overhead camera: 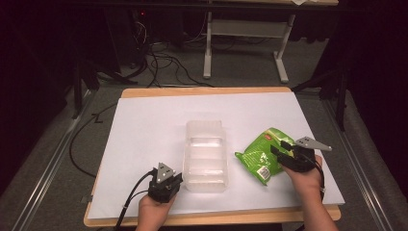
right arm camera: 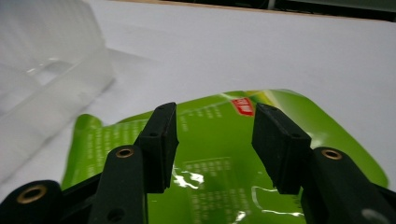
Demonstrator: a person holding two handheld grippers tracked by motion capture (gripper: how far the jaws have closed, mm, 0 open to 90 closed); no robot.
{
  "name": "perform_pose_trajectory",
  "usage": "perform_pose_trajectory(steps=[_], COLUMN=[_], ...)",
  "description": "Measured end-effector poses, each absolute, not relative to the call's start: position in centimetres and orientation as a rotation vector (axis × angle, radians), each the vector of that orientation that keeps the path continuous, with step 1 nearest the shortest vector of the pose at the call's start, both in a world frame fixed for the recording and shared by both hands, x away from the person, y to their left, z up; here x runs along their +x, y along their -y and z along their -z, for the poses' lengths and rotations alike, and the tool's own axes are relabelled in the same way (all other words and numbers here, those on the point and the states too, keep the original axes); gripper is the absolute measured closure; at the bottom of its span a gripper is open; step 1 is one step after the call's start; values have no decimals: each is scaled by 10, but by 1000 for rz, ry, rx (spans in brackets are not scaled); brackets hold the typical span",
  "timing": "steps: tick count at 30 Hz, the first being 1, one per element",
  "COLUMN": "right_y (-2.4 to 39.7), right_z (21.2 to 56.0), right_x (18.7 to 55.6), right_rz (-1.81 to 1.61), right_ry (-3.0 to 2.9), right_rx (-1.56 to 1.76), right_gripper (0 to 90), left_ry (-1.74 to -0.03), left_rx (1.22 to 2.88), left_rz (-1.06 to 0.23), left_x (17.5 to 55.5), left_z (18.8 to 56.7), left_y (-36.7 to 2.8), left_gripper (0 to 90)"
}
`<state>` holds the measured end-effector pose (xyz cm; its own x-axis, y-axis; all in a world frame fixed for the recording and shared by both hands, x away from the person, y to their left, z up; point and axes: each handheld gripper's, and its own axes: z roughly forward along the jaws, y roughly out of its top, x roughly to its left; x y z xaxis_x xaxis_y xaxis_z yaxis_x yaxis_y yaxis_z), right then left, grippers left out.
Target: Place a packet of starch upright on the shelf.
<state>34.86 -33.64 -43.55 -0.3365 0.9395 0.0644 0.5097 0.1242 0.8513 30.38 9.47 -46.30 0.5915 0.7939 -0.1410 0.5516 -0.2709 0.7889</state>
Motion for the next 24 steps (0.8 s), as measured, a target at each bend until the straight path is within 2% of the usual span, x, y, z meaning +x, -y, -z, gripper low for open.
perform_pose_trajectory(steps=[3,5,6,8,9,12,17,20,24], right_y=[346,353,361,365,368,376,384,390,390], right_z=[439,442,446,448,449,452,452,454,461], right_x=[354,359,363,364,365,366,366,367,375], right_rz=[-1106,-1093,-1074,-1059,-1054,-1061,-1045,-1067,-1006], right_ry=[-1891,-1877,-1868,-1865,-1862,-1836,-1832,-1814,-1837], right_rx=[1430,1467,1509,1524,1535,1597,1639,1677,1691], right_gripper=[482,469,442,438,431,383,313,264,203], left_ry=[-1074,-1086,-1103,-1119,-1140,-1187,-1176,-1204,-1161], left_rx=[1959,1938,1918,1924,1939,1916,1891,1877,1849], left_rz=[-360,-377,-419,-415,-403,-441,-554,-505,-506], left_x=[305,307,311,316,321,330,334,335,330], left_z=[462,458,451,449,447,436,432,443,439], left_y=[-96,-99,-107,-111,-116,-134,-166,-176,-179], left_gripper=[900,842,775,680,680,584,527,545,537])
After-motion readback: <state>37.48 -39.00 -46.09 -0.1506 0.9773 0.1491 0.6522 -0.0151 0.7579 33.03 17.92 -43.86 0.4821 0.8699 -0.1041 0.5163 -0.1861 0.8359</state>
